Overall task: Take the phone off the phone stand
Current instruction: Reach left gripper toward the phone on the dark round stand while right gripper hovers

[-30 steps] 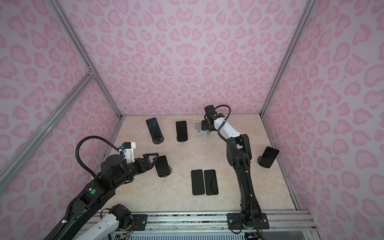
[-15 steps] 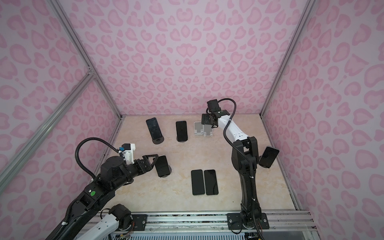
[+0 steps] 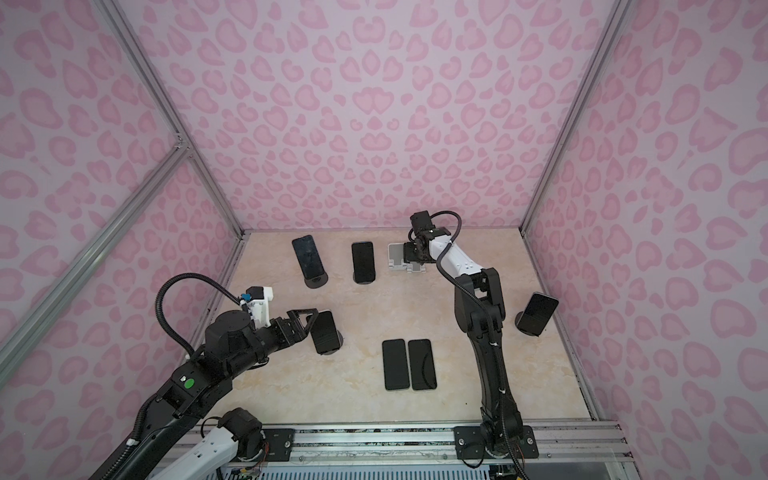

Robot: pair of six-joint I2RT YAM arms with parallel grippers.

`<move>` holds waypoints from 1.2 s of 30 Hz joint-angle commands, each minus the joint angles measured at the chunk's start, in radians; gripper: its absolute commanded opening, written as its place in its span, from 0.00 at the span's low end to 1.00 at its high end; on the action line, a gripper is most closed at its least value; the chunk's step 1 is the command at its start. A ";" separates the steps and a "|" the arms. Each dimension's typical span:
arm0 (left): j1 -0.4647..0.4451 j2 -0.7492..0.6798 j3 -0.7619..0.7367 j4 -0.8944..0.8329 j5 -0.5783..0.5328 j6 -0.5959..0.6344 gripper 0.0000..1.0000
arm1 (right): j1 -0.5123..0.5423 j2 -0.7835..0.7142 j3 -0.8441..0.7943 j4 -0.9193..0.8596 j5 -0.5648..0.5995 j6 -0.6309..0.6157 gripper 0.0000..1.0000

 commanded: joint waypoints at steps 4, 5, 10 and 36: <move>0.001 0.005 0.007 0.010 -0.015 0.010 0.97 | -0.002 -0.021 -0.030 0.028 0.079 -0.018 0.59; 0.001 0.008 0.007 0.013 -0.012 0.009 0.97 | -0.001 -0.020 -0.031 0.030 0.087 -0.021 0.59; 0.001 0.025 0.013 0.015 -0.003 0.011 0.97 | -0.001 -0.010 -0.038 0.036 0.113 -0.025 0.59; -0.405 0.384 0.317 -0.445 -0.743 -0.165 0.98 | 0.031 -0.649 -0.698 0.252 0.161 0.083 0.93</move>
